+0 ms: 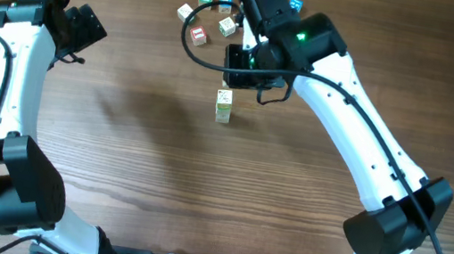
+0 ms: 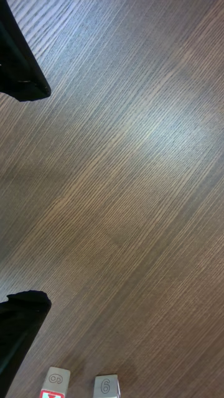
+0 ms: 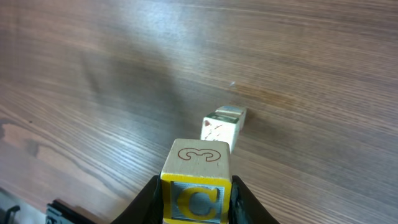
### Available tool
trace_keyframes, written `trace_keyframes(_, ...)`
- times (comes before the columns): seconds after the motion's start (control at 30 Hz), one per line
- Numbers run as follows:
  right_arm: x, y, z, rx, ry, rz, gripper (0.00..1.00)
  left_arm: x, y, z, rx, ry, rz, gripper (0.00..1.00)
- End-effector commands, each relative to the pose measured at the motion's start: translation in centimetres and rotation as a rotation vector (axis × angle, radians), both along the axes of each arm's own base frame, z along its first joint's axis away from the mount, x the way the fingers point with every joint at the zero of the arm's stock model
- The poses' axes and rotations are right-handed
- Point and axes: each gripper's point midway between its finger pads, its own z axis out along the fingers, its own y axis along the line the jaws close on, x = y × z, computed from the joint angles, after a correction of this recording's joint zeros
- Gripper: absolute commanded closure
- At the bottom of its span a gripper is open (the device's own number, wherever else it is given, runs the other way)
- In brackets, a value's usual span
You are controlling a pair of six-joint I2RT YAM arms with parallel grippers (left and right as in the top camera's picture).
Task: Form a tower
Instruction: 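Raise the yellow C block and move it over the tower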
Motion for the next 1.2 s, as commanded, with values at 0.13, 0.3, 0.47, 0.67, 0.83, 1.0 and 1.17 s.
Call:
trace_keyframes(0.13,-0.5,0.7,0.8,0.027,0.001,-0.003,0.75,0.2,0.3,1.3,0.02,-0.029,-0.003,0.0)
trace_keyframes(0.3,-1.4,1.2,0.7,0.019,0.021,0.003,0.75,0.2,0.3,1.3,0.02,-0.029,-0.003,0.0)
trace_keyframes(0.47,-2.1,2.0,0.7,0.019,0.021,0.027,0.75,0.2,0.3,1.3,0.02,-0.029,-0.003,0.0)
trace_keyframes(0.67,-2.9,2.8,0.7,0.019,0.022,0.052,0.75,0.2,0.3,1.3,0.02,-0.028,-0.003,0.0)
trace_keyframes(0.83,-3.3,3.0,0.6,0.017,0.027,0.058,0.75,0.2,0.3,1.3,0.02,-0.028,-0.003,0.0)
trace_keyframes(1.0,-3.5,3.0,0.6,0.016,0.042,0.038,0.75,0.2,0.3,1.3,0.02,-0.029,-0.003,0.0)
trace_keyframes(1.17,-4.5,4.0,0.6,0.016,0.041,0.068,0.75,0.2,0.3,1.3,0.02,-0.029,-0.003,0.0)
